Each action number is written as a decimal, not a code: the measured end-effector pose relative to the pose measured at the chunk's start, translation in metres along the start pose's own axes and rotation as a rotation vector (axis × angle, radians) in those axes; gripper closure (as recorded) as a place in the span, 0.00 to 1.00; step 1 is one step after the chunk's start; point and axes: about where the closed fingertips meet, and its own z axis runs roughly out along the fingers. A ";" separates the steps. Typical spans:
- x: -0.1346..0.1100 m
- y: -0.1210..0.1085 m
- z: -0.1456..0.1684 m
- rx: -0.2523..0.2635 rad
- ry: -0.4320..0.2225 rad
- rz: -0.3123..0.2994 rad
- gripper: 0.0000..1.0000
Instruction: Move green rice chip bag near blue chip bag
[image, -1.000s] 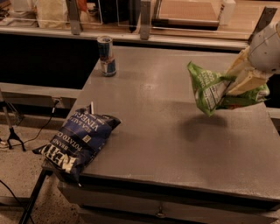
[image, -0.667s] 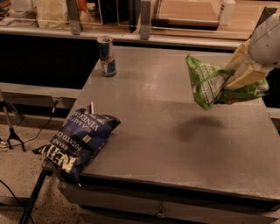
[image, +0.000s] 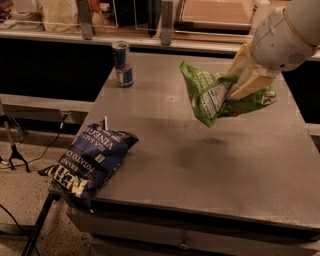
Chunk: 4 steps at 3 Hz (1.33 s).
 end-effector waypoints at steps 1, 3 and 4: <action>-0.039 -0.002 0.024 -0.053 -0.028 -0.081 1.00; -0.062 -0.004 0.050 -0.104 -0.059 -0.126 1.00; -0.065 -0.004 0.058 -0.117 -0.070 -0.130 1.00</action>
Offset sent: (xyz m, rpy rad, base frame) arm 0.0039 0.0857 -0.0195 -0.0177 0.0568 0.1870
